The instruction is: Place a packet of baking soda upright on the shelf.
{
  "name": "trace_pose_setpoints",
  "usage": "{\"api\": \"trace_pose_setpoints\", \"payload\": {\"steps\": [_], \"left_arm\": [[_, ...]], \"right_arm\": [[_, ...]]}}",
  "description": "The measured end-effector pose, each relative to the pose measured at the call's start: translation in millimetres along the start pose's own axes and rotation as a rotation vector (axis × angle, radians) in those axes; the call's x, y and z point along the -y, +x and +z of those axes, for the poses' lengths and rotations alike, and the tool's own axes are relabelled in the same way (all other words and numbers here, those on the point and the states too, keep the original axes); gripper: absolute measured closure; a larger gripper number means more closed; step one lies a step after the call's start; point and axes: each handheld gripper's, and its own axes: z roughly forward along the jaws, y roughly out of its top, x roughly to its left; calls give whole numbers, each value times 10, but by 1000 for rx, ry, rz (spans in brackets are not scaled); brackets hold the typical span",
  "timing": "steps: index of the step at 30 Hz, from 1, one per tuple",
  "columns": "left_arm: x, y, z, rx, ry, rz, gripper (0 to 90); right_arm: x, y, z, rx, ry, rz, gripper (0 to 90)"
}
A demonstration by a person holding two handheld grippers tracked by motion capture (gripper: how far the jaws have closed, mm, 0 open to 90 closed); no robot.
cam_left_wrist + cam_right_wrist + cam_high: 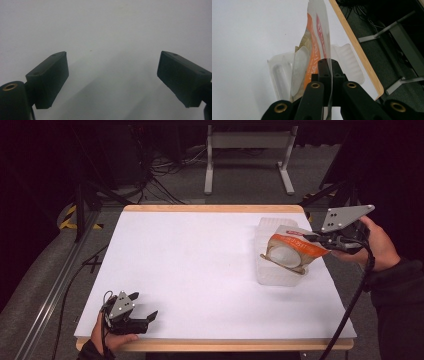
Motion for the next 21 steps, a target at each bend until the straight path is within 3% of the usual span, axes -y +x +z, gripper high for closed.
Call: {"api": "trace_pose_setpoints", "payload": {"steps": [9, 17, 21], "left_arm": [[1, 4, 1, 0, 3, 4, 111], [-3, -4, 14, 7, 9, 4, 111], [0, 0, 11, 8, 8, 4, 110]], "right_arm": [[62, 56, -106, -62, -64, -50, 900], [58, 90, 31, -77, 3, -64, 900], [43, 94, 71, -93, 1, -65, 900]]}}
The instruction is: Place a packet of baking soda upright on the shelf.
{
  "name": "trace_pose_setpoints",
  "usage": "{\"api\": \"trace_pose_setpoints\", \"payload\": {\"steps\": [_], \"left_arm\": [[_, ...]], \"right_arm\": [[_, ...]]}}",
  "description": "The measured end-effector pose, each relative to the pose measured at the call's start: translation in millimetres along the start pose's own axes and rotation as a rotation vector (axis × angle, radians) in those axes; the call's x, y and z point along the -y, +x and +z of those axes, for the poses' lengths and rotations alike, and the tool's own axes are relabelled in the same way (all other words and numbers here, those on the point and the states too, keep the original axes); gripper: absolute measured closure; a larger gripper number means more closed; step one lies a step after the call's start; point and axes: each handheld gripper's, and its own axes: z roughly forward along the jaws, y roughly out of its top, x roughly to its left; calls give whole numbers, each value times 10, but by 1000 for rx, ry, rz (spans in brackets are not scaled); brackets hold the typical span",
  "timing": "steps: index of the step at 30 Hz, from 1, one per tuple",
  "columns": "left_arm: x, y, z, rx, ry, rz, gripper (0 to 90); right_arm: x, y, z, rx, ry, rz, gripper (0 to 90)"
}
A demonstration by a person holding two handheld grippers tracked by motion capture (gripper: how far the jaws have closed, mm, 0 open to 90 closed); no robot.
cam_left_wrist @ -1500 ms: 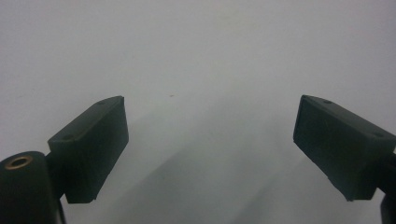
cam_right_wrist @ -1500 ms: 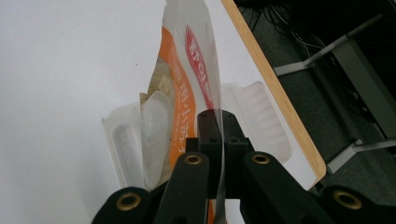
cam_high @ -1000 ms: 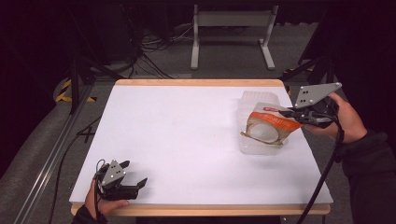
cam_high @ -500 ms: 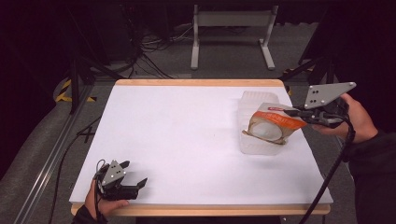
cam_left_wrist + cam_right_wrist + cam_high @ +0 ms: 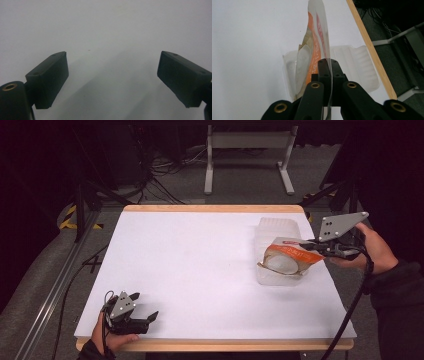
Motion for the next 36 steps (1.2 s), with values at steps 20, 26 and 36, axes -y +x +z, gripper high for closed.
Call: {"api": "trace_pose_setpoints", "payload": {"steps": [20, 26, 36], "left_arm": [[-3, 0, 13, -1, 3, -1, 110], [5, 7, -2, -1, 1, -5, 110], [4, 8, -4, -1, 0, -4, 110]], "right_arm": [[43, 27, 63, -57, 69, -30, 898], [50, 34, 245, -64, 102, -12, 890], [78, 58, 404, -72, 87, 9, 883]]}}
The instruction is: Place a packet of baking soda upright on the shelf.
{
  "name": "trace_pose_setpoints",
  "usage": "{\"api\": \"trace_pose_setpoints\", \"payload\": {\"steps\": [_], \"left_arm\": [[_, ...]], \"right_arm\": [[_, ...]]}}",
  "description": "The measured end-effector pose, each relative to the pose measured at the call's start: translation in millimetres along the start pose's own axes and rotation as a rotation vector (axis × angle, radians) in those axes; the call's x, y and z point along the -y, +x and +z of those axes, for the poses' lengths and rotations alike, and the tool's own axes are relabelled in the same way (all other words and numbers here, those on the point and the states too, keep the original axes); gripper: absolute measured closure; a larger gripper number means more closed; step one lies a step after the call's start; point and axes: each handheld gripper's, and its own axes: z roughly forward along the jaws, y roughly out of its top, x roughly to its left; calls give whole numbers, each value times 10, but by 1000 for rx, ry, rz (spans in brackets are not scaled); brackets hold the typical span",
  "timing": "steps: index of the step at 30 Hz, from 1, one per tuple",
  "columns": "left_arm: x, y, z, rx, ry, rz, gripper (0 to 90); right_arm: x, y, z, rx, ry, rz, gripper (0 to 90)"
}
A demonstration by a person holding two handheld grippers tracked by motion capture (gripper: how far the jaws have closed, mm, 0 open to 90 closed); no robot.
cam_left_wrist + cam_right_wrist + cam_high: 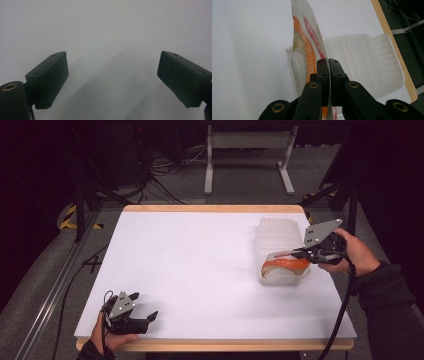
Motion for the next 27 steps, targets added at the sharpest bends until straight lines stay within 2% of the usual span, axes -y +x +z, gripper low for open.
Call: {"api": "trace_pose_setpoints", "payload": {"steps": [7, 27], "left_arm": [[0, 2, -6, -3, -1, 4, 109], [-1, 0, -18, -3, -3, 2, 109]], "right_arm": [[23, -1, 28, 11, -20, 19, 883], [35, 19, 28, 42, -21, 37, 848]]}}
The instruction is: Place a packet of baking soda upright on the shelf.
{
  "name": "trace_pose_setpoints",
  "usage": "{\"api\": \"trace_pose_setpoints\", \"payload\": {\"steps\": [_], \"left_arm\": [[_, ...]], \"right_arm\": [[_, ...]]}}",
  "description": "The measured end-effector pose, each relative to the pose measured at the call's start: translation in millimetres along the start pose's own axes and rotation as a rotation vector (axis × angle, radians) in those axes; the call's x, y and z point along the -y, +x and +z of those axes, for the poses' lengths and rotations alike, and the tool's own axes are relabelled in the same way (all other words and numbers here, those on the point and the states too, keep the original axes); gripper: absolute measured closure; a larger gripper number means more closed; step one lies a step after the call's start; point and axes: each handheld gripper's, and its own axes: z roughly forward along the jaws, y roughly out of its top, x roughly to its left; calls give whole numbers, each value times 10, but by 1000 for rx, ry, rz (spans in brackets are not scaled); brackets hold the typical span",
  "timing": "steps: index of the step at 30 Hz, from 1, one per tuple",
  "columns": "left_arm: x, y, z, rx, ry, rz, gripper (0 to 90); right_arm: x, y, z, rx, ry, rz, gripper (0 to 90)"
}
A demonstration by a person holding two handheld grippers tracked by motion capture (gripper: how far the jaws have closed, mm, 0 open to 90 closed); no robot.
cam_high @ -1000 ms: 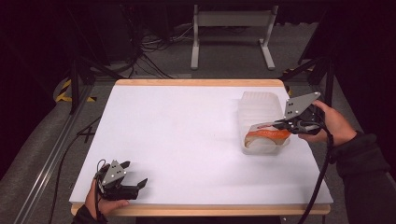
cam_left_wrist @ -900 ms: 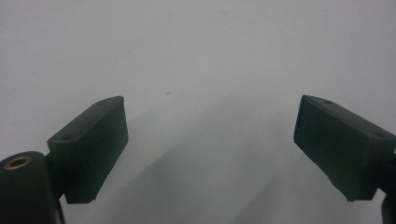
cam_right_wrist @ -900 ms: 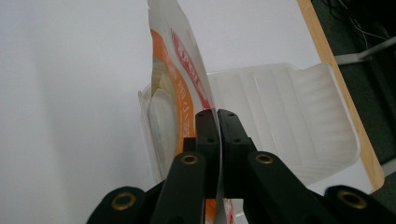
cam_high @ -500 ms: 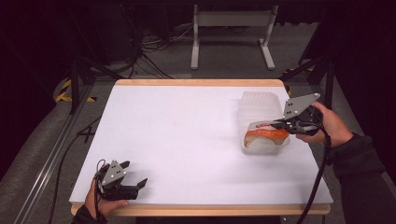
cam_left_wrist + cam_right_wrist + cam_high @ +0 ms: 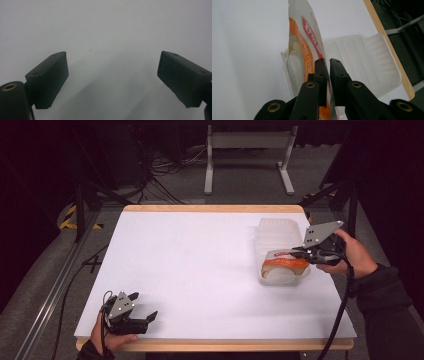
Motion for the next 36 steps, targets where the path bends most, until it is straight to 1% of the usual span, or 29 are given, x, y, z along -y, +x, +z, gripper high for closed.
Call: {"api": "trace_pose_setpoints", "payload": {"steps": [9, 10, 11, 13, 17, 21, 25, 30, 31, 33, 36], "left_arm": [[-2, 1, 3, -1, -1, 1, 109], [-2, -3, 4, 0, -1, -5, 109], [-3, -2, 6, 0, -2, -2, 109], [-3, -3, 7, 1, -2, -2, 109], [-4, -1, 3, 0, -4, -1, 109], [-3, -1, 5, -1, -2, -2, 109], [-5, -4, 5, -2, -3, 0, 109], [-5, 1, 2, -1, -5, 0, 109], [-5, 0, 2, -1, -5, 0, 109], [-6, 1, 0, -1, -5, 1, 109], [-5, -2, -2, -2, -6, 0, 109]], "right_arm": [[12, 4, -18, 22, -11, 14, 810], [12, 4, -18, 22, -11, 14, 810], [18, 9, -32, 33, -16, 19, 802], [19, 9, -37, 33, -17, 20, 799], [42, 8, -56, 47, -29, 40, 784], [59, 33, -61, 65, -43, 49, 782], [86, 44, -67, 68, -61, 65, 779], [101, 53, -91, 84, -70, 77, 771], [101, 60, -97, 86, -69, 86, 769], [101, 64, -109, 96, -69, 83, 761], [110, 72, -136, 108, -78, 97, 752]]}}
